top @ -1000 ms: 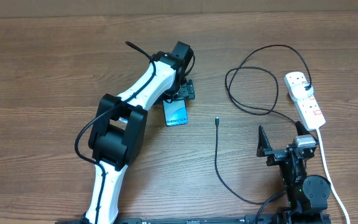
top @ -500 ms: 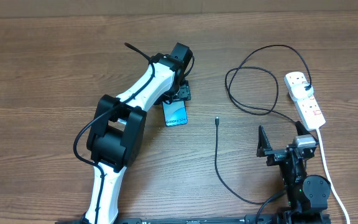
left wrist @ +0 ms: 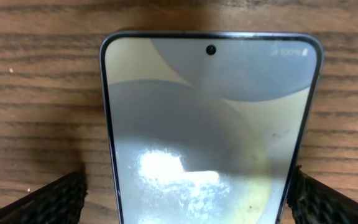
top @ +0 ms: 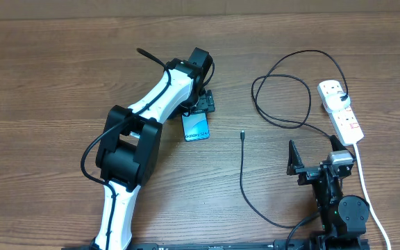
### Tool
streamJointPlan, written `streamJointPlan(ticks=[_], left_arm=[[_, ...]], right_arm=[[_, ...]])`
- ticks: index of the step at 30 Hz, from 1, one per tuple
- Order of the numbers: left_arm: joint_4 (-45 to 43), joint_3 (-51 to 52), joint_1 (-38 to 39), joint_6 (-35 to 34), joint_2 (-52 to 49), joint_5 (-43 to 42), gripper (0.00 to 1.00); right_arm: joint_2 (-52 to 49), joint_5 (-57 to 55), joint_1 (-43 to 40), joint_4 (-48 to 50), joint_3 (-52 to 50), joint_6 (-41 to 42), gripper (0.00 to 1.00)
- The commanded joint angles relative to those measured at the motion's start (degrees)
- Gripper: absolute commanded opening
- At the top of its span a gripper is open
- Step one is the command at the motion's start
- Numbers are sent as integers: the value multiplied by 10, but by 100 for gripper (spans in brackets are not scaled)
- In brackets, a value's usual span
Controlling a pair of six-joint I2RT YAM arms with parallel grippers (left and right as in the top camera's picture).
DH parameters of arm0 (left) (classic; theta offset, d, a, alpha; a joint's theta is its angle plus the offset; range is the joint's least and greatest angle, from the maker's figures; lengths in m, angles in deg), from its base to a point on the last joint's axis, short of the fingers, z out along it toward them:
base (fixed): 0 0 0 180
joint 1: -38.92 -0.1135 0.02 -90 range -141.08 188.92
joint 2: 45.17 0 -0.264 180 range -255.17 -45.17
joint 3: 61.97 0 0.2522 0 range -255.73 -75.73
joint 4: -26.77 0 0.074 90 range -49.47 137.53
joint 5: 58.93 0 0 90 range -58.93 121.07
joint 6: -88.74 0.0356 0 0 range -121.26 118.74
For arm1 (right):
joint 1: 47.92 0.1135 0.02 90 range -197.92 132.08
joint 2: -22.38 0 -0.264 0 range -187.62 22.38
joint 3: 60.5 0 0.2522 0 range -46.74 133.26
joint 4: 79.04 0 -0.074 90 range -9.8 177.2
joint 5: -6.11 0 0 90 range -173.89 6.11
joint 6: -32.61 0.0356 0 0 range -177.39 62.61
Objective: Plug charger to phone and switch on socket
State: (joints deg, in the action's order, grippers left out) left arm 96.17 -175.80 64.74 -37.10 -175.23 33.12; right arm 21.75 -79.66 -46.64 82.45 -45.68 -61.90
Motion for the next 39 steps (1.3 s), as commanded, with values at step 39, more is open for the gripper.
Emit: streamJointPlan(ticks=[39], left_arm=[[39, 19, 0, -2, -28, -36, 73]], right_arm=[[5, -1, 4, 2, -6, 4, 100]])
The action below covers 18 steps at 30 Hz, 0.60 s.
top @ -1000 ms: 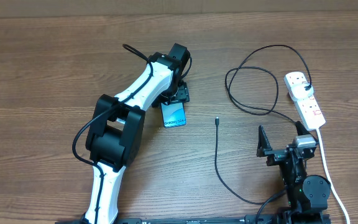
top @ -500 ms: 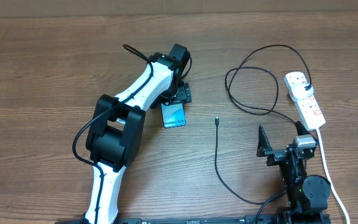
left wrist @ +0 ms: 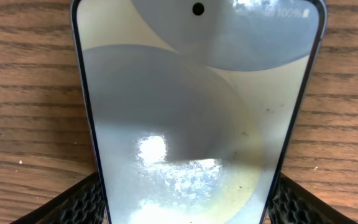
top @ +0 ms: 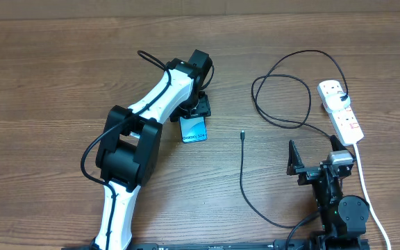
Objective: Plug charger to phone and switch on socket
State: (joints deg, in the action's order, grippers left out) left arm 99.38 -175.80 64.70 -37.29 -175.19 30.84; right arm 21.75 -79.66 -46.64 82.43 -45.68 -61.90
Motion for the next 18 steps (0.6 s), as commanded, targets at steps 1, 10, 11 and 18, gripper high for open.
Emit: streamJointPlan(ticks=[1, 10, 11, 18], left_arm=[[7, 18, 0, 0, -28, -13, 72], [67, -53, -8, 0, -26, -13, 72], [76, -67, -9, 0, -25, -13, 72], [147, -151, -17, 0, -23, -15, 72]], right_arm=[[5, -1, 4, 2, -6, 4, 100], [5, -1, 4, 2, -6, 4, 100], [5, -1, 4, 2, -6, 4, 100], [5, -1, 4, 2, -6, 4, 100]])
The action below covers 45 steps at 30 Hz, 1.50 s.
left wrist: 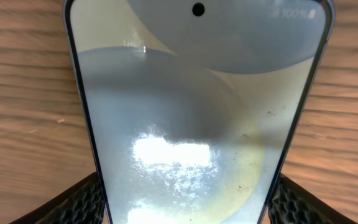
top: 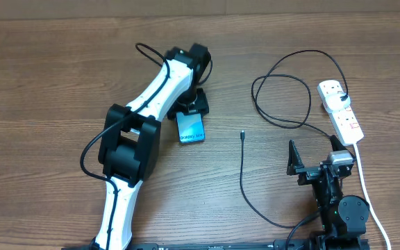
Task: Plug charger to phone and switch on socket
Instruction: 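Lift the phone with the left gripper and tilt it upright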
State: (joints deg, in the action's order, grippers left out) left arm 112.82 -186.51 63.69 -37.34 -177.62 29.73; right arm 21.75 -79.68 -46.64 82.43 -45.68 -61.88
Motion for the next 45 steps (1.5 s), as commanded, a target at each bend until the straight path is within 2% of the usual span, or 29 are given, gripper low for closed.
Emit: streamJointPlan(ticks=[1, 6, 9, 20, 23, 28, 33, 40, 45], left_arm=[[19, -51, -8, 1, 2, -7, 72], [42, -73, -12, 6, 2, -62, 72], [43, -77, -21, 38, 2, -149, 71], [42, -77, -93, 137, 2, -553, 72], [42, -77, -115, 149, 2, -674, 72], [42, -77, -144, 148, 2, -808, 72], [42, -77, -164, 124, 2, -867, 72], [42, -77, -176, 49, 2, -875, 73], [42, -77, -182, 35, 2, -893, 72]], right_arm=[[5, -1, 4, 2, -6, 3, 100], [5, -1, 4, 2, -6, 3, 100], [5, -1, 4, 2, -6, 3, 100], [5, -1, 4, 2, -6, 3, 100], [5, -1, 4, 2, -6, 3, 100], [5, -1, 4, 2, -6, 3, 100], [5, -1, 4, 2, -6, 3, 100], [5, -1, 4, 2, -6, 3, 100], [5, -1, 4, 2, -6, 3, 100]])
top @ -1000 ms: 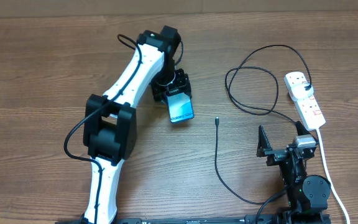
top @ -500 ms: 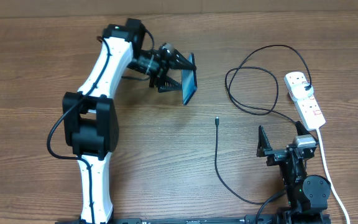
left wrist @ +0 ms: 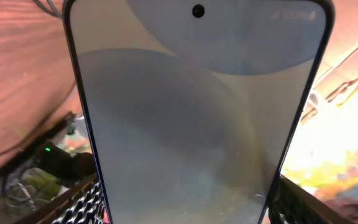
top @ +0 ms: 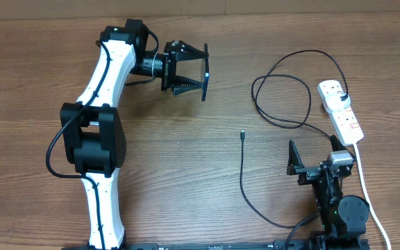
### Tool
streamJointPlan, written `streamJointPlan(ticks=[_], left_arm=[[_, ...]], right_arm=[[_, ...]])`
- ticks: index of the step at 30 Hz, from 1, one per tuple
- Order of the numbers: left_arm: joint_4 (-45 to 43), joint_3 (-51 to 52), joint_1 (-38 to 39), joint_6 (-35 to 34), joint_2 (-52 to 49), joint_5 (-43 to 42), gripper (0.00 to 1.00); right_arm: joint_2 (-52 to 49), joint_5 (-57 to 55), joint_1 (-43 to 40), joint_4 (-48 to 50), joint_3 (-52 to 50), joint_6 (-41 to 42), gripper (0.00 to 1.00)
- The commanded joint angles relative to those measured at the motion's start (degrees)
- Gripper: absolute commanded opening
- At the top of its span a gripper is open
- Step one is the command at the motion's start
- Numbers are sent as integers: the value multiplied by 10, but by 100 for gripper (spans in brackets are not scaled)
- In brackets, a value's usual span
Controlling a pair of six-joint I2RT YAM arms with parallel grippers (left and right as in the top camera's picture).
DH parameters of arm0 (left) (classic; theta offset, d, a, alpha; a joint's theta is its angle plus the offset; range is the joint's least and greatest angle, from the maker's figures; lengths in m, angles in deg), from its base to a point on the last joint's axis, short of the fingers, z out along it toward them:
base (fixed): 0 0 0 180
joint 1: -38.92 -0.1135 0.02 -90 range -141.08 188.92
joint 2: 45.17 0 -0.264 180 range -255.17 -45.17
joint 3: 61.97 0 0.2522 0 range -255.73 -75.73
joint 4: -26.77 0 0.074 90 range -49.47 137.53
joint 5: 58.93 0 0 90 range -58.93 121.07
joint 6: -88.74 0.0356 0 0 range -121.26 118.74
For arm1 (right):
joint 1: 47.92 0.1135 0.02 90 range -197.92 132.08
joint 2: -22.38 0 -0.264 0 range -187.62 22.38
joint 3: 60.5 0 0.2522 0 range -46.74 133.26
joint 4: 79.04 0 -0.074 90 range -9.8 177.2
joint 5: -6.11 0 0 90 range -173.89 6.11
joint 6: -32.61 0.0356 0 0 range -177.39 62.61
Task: Plug charger to phone and switch on socket
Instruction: 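Lift the phone with the left gripper and tilt it upright, then raise the right gripper and swing it toward the power strip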
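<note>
My left gripper (top: pixel 198 71) is shut on the phone (top: pixel 205 75), holding it above the far middle of the table, edge-on to the overhead camera. In the left wrist view the phone's lit screen (left wrist: pixel 197 124) fills the frame, with a finger (left wrist: pixel 84 202) at each lower side pressing its edges. The charger cable's plug tip (top: pixel 242 133) lies on the table's middle, and its black cable (top: pixel 245 187) loops to the white power strip (top: pixel 344 114) at the right. My right gripper (top: pixel 298 167) rests near the front right; its jaw gap is unclear.
The cable forms a big loop (top: pixel 276 90) between the phone and the power strip. A white lead (top: pixel 367 194) runs from the strip toward the front edge, past the right arm's base (top: pixel 346 212). The wooden table (top: pixel 47 69) stretches left.
The phone was low over the table's middle in my left gripper. Now it is raised, farther back and turned on edge. The wrist view shows the room behind it, not wood.
My left gripper stood open around the phone lying on the table. Then its fingers were shut against the phone's edges. Then the phone had shifted a little, and now it hangs high at the back. Cable, strip and right arm have stayed put.
</note>
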State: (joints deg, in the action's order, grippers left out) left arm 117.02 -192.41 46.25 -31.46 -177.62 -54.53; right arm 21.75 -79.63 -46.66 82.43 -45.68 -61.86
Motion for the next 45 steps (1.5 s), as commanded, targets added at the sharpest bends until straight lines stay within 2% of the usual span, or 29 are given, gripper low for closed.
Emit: streamJointPlan(ticks=[1, 18, 24, 26, 30, 33, 36, 42, 45], left_arm=[[0, -18, -9, -24, 2, -50, 72], [0, -18, -13, -24, 2, -50, 72], [0, -18, -13, -24, 2, -50, 72], [0, -18, -13, -24, 2, -50, 72], [0, -18, -13, -24, 2, -50, 72], [0, -18, -13, -24, 2, -50, 72], [0, -18, -13, -24, 2, -50, 72], [0, -18, -13, -24, 2, -50, 72], [0, -18, -13, -24, 2, -50, 73]], right_arm=[[5, -2, 4, 2, -6, 3, 100], [5, 2, 4, 2, -6, 3, 100], [5, 149, 4, 16, -6, 20, 100], [5, 216, 4, 18, -6, 57, 100], [5, 344, 4, 43, -6, 189, 100], [5, 363, 4, 45, -6, 275, 100], [5, 363, 4, 78, -6, 304, 100], [5, 353, 3, 258, 1, 345, 100], [4, 306, 0, 247, 41, 340, 100]])
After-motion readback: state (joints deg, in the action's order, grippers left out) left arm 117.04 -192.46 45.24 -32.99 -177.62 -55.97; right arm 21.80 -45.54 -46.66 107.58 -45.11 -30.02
